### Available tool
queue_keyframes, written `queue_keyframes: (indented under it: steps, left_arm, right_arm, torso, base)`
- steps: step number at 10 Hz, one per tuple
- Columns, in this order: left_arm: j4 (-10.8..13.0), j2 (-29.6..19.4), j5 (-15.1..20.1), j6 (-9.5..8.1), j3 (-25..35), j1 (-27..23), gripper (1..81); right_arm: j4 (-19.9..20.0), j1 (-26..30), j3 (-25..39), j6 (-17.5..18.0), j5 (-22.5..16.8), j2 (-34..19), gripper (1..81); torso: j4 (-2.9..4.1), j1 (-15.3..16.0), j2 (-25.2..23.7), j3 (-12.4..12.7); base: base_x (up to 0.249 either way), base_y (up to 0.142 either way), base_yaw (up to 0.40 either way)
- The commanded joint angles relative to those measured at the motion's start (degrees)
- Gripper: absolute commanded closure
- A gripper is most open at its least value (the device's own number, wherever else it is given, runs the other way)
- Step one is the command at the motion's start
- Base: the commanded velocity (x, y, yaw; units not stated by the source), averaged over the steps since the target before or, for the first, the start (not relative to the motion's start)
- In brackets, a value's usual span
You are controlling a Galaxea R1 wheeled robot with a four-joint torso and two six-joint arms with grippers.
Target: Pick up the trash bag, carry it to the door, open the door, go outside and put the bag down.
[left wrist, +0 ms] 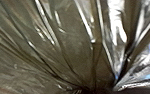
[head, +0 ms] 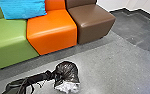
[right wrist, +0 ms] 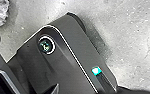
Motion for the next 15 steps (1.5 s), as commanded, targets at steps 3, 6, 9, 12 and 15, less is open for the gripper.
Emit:
queue_keyframes:
  steps: [3, 6, 9, 12, 15]
  left_arm:
    - [-1.16, -3.33, 4.54, 0.55, 4.30, -7.82, 81.1]
    - [-1.16, -6.14, 4.28, 0.11, 7.57, -8.44, 81.1]
    - [-1.51, -9.65, 4.37, 0.11, 11.96, -8.35, 81.1]
    - [-1.42, -15.37, 4.45, 0.11, 18.91, -8.00, 81.1]
    - [-1.34, -23.46, 4.37, 0.46, 28.67, -5.89, 81.1]
  right_arm:
    - [-1.15, 0.04, 0.35, -0.06, -4.81, -2.47, 1.0]
    - [-1.23, 0.21, -0.53, -0.15, -4.99, -1.42, 1.0]
    - [-1.23, 0.21, -0.98, -0.15, -5.00, -0.97, 1.0]
    - [-1.23, 0.30, -1.07, -0.41, -4.99, -0.71, 1.0]
    - [-1.32, 0.38, -2.21, -0.68, -4.82, 0.78, 1.0]
  torso:
    - [0.00, -6.34, 9.84, 9.75]
    - [0.00, -10.32, 15.98, 15.95]
    - [0.00, -14.27, 22.08, 20.81]
    - [0.00, -17.99, 27.78, 18.66]
    - [0.00, -22.10, 34.19, 18.86]
  base:
    - [0.000, 0.000, 0.000]
    - [0.000, 0.000, 0.000]
    - [0.000, 0.000, 0.000]
    - [0.000, 0.000, 0.000]
    - [0.000, 0.000, 0.000]
